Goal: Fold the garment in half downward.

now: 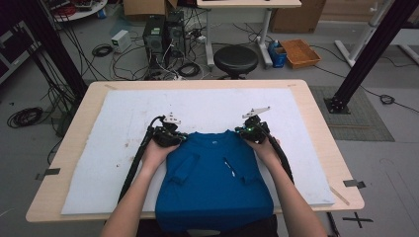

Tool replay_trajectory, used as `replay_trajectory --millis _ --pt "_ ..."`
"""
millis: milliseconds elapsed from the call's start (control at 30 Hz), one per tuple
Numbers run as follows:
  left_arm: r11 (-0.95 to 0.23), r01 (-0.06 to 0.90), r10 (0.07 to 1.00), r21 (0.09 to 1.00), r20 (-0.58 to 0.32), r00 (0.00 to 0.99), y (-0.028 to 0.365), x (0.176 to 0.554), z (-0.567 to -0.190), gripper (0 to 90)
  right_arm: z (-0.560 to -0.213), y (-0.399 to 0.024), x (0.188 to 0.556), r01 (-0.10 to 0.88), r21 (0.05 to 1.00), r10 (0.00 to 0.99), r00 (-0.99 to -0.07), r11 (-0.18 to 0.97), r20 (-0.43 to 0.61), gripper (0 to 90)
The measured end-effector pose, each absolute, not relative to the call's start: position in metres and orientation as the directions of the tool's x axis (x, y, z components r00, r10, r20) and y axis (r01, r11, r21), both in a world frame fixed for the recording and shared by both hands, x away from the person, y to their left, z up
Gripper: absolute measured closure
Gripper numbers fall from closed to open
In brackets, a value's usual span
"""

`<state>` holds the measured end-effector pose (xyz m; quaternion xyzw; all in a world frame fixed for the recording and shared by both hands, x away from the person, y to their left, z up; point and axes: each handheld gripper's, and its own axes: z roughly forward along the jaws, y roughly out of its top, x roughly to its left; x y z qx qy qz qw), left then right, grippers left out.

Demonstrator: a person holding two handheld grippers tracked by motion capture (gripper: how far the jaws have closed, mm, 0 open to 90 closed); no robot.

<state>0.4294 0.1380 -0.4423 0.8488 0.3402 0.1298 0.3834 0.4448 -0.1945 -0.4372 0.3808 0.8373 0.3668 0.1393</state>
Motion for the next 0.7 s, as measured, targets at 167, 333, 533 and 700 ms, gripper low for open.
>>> replay_trajectory --millis 167,333,533,700 --pt "-0.464 0.462 0.683 0.755 -0.027 0.730 0.139 0.441 -0.435 88.2 -0.426 -0.193 0.457 0.529 0.734 0.741 -0.670 0.426 0.053 89.5" --pt "-0.426 0.433 0.696 0.795 -0.018 0.718 0.146 0.454 -0.425 88.2 -0.415 -0.192 0.471 0.506 0.757 0.747 -0.664 0.413 0.036 89.5" --pt "-0.405 0.389 0.676 0.828 -0.015 0.736 0.152 0.451 -0.412 88.1 -0.404 -0.199 0.472 0.505 0.781 0.754 -0.653 0.367 0.068 89.6" --pt "-0.410 0.334 0.642 0.848 0.009 0.767 0.154 0.434 -0.395 88.1 -0.391 -0.203 0.453 0.458 0.813 0.741 -0.670 0.359 0.050 89.6"
